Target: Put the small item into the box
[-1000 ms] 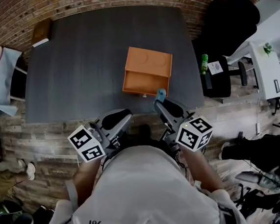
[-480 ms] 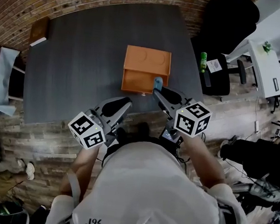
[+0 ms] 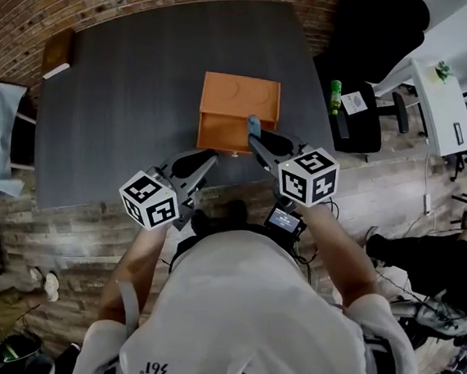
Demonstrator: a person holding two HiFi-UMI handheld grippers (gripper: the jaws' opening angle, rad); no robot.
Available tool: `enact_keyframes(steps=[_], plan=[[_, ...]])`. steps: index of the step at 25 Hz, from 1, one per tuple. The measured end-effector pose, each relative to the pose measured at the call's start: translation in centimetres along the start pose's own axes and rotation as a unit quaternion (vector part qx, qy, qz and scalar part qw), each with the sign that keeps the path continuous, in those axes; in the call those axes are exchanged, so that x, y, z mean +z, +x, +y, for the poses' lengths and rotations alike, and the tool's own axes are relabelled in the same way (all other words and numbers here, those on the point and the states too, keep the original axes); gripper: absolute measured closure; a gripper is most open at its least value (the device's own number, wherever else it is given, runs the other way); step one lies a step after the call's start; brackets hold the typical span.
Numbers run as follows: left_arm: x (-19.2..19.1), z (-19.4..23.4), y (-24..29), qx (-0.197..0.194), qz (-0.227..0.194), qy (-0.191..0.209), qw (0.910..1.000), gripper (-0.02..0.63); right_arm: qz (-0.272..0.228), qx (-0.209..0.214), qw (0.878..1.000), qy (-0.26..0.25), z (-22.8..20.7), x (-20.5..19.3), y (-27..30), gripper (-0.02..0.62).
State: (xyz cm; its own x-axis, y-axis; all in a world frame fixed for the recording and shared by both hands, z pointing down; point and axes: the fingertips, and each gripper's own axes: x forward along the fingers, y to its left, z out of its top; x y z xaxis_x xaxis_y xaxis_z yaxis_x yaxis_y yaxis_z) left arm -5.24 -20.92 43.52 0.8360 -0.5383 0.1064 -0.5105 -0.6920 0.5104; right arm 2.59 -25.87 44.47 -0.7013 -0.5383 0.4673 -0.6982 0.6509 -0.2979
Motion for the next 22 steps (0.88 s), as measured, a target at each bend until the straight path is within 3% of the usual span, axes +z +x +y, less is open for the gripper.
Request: enact_keyframes(steps=[14, 22], plan=[[-4.2, 5.2, 1.5, 0.057, 0.063, -0.021, 0.9962, 0.557, 0.095, -0.004, 0.994, -0.049, -3.4, -4.5, 5.8, 0.512], [-6.6, 6.5, 2.7, 0.067, 0.096, -0.033, 0.9926, 0.557, 0.144, -0.01, 0.986, -0.084, -5.2, -7.3, 8.8, 0.512]])
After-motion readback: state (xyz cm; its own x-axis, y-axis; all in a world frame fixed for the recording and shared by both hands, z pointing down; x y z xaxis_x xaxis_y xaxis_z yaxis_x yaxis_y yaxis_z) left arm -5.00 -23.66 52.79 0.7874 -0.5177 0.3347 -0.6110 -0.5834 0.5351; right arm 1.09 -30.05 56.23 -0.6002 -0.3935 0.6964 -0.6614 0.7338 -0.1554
